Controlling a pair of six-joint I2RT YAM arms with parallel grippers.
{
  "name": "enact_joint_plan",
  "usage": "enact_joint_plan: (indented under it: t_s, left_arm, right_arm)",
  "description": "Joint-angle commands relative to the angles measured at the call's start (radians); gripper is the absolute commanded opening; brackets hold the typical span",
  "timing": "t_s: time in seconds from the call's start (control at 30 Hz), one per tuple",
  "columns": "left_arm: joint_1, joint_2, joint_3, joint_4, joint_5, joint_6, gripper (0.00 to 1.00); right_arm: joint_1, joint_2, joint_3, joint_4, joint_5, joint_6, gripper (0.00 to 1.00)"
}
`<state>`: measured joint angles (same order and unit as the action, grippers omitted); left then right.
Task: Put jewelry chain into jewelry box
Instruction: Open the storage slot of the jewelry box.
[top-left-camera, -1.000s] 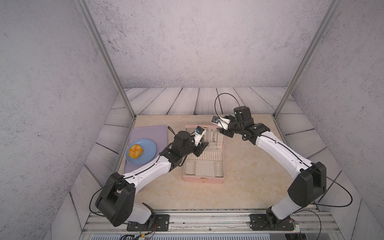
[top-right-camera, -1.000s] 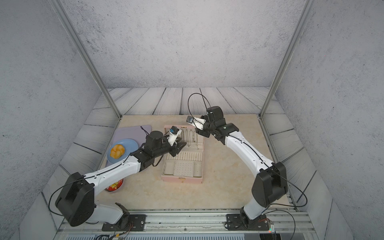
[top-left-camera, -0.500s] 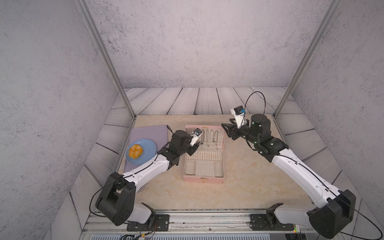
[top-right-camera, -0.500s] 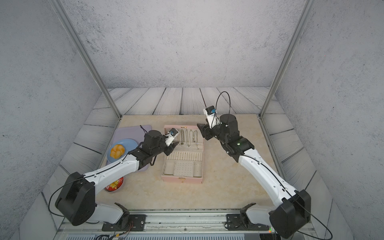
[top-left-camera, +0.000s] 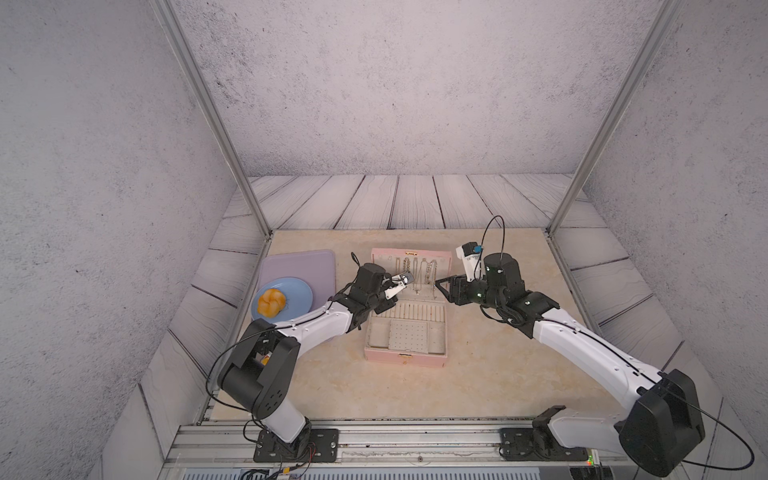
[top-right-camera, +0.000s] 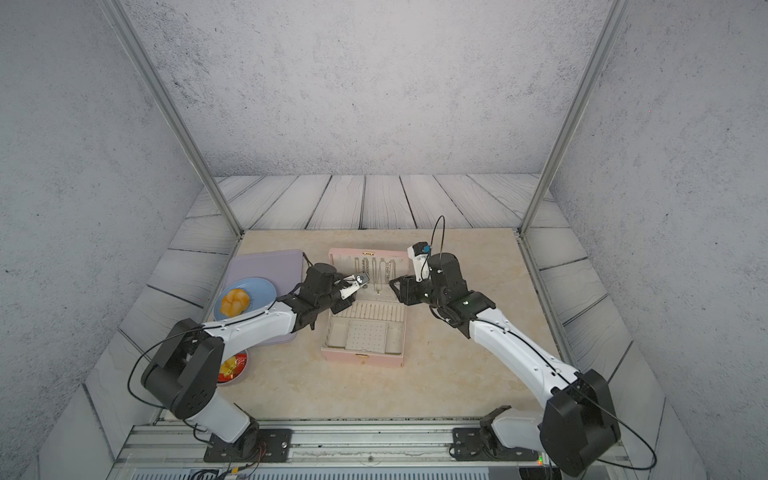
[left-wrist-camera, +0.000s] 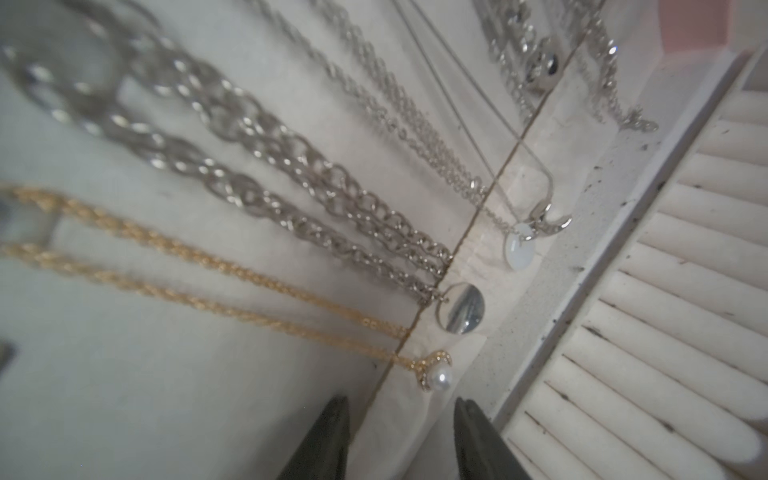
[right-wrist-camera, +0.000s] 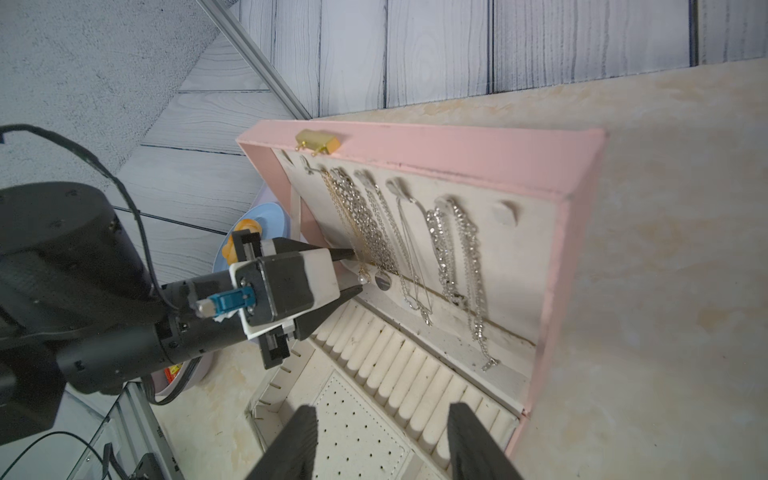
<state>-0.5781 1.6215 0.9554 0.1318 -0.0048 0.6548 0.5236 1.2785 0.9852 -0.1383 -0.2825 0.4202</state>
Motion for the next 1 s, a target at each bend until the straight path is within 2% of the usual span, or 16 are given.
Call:
enact_joint_plan:
  t_s: [0.0,0.3,0.47,0.67,0.97]
  left_arm:
    - [0.007,0.043,0.038,-0.055,-0.032,0.042,0.44]
    - [-0.011,0.037,0.022,-0.161,-0.033,0.009,0.3]
    - [-0.017,0.02,0.008,-0.139,-0.043,-0.007,0.12]
    - [-0.018,-0.02,-0.024,-0.097,0.012,-0.032,0.0]
    - [-0.044,-0.074,-0.044,-0.084,0.082,-0.076,0.0]
  right_arm:
    - [0.006,-0.022,-0.019,0.026,-0.032,0.034,0.54]
    - [0.007,-0.034,-0.063,0.064,-0.041,0.063,0.54]
    - [0.015,-0.039,-0.082,0.078,-0.027,0.076,0.52]
    - [0.042,-0.039,-0.088,0.07,0.05,0.103,0.46]
    - [0.081,-0.012,-0.067,0.04,0.183,0.143,0.32]
